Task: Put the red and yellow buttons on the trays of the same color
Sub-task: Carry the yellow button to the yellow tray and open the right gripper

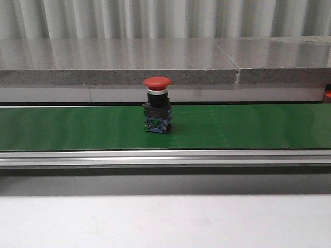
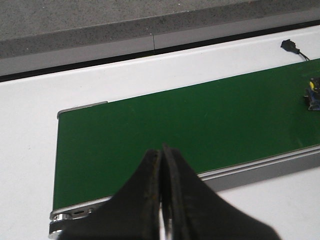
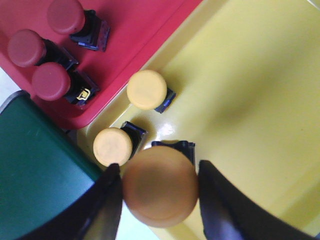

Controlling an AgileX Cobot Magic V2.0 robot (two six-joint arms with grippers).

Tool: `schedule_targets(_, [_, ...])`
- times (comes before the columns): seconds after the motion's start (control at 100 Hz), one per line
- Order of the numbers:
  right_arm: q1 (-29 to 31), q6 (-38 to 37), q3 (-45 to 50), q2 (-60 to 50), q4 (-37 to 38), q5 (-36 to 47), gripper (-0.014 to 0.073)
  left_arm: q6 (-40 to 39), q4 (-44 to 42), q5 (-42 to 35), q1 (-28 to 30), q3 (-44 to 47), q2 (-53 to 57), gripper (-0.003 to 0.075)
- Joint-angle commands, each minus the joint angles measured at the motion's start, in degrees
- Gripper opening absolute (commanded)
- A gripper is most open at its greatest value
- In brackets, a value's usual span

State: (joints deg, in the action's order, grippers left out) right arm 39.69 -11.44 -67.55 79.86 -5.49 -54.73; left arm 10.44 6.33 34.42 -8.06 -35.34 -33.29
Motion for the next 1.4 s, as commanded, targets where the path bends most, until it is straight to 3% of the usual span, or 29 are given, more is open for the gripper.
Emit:
schedule_targets(0.0, [0.43,-0.15,-1.38,0.21,0.07,3.47,0.0140,-0.02,0.49,-3.84,-0.34,-1.54,0.00,-0.0020])
schedule_targets(0.49, [0.43,-0.73,2.67,5.70,0.20,8.60,0.0140,-0.02,0.49,-3.84,-0.34,-1.54,0.00,-0.0020])
schedule_targets(0.87, [0.43,-0.98,11.79,5.70,0.20,22.25,0.0140,-0.02,0.49,-3.84,-0.34,-1.54,0.00,-0.0020])
schedule_targets(1.39, [0.43,-1.14,11.78,8.79,-0.96,23.53,0.0141,-0.02,0.49,-3.84,-0.34,-1.54,0.00,-0.0020])
